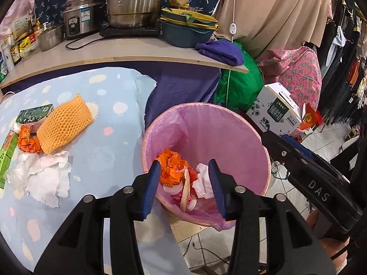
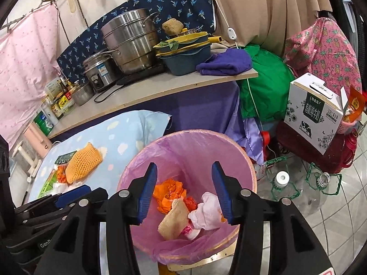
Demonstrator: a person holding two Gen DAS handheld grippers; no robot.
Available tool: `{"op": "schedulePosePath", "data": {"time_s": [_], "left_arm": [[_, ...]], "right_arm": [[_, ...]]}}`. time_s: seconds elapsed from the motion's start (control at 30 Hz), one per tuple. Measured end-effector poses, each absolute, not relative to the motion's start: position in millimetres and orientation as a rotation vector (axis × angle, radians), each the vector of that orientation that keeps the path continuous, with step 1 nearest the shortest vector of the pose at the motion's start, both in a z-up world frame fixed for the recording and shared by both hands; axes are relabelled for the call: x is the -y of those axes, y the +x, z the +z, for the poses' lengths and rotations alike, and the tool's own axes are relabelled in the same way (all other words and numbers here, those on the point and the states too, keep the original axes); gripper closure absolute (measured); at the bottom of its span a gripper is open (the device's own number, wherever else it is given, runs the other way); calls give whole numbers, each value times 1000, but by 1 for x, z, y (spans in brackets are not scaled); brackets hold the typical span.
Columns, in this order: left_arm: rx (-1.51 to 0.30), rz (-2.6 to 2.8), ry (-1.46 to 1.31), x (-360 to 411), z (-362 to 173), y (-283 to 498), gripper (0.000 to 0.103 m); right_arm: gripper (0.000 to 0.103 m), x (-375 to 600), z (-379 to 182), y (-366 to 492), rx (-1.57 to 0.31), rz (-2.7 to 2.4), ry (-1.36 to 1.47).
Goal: Collect trash
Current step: 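Move both open grippers back over the remaining trash on the table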
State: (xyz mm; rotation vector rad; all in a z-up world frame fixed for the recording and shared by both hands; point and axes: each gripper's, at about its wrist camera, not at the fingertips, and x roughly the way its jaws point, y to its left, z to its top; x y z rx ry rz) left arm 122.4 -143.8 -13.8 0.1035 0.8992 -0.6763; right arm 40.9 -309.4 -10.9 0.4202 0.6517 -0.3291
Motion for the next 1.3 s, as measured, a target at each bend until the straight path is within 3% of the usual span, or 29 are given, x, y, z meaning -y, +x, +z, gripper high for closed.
{"op": "schedulePosePath", "data": {"time_s": [0.83, 0.97, 1.13, 1.3], "left_arm": [[-903, -512, 33, 68, -18, 134, 61], [-904, -447, -11, 40, -22, 139, 45], [-915, -335, -48, -6, -32, 149, 42], [-925, -212, -94, -57, -44, 159, 29]], "right_arm": [[55, 243, -9, 63, -700, -215, 353], [55, 221, -12, 73, -723, -174, 328], [55, 195, -15, 85, -745, -123, 306], [55, 168, -21, 97, -774, -70, 287]]}}
